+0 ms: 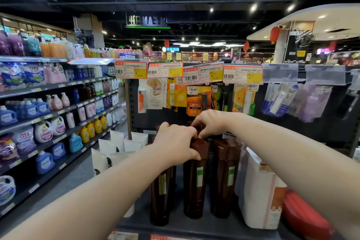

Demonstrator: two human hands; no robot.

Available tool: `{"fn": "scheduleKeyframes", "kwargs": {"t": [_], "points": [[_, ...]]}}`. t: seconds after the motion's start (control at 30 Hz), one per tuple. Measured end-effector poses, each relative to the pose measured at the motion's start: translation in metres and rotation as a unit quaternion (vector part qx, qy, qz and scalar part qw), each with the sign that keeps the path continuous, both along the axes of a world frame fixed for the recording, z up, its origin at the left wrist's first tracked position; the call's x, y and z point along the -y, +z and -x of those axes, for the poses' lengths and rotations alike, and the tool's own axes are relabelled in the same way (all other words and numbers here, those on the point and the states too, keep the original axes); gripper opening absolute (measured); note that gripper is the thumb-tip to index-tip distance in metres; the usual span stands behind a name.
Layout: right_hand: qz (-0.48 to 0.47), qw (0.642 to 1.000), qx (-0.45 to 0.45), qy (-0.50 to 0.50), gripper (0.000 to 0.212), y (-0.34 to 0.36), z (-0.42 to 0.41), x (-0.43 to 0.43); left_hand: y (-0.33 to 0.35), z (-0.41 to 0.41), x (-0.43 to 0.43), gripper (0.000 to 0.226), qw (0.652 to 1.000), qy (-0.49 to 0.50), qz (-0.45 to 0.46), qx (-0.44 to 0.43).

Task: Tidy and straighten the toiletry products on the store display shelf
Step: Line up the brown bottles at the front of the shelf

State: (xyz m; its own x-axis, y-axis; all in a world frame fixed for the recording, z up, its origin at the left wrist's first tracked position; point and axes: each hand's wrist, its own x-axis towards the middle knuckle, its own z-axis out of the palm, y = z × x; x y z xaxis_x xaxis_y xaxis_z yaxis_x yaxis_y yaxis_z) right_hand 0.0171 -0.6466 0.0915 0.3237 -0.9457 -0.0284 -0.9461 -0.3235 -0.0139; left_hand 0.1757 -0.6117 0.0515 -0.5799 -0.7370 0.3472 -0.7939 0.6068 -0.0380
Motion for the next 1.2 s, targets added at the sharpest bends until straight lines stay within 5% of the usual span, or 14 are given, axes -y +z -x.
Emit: {"fn": "scheduleKeyframes", "kwargs": {"t": [0.63, 0.77, 1.2], "points": [[0.008, 0.998, 0.051, -0.043, 0.044, 0.02, 0.022, -0.034, 0.003, 0.003, -0.002, 0.054, 1.0, 0.011, -0.02, -0.001], [-0.085, 0.992, -0.04, -0.079, 0.076, 0.018, 0.034, -0.056, 0.004, 0.006, 0.001, 0.064, 1.0, 0.004, -0.027, 0.008], [-0.043, 0.998, -0.01, -0.038, 0.053, 0.005, 0.028, -0.081, 0.007, 0.011, 0.008, 0.065, 0.999, 0.033, -0.04, 0.018]]}}
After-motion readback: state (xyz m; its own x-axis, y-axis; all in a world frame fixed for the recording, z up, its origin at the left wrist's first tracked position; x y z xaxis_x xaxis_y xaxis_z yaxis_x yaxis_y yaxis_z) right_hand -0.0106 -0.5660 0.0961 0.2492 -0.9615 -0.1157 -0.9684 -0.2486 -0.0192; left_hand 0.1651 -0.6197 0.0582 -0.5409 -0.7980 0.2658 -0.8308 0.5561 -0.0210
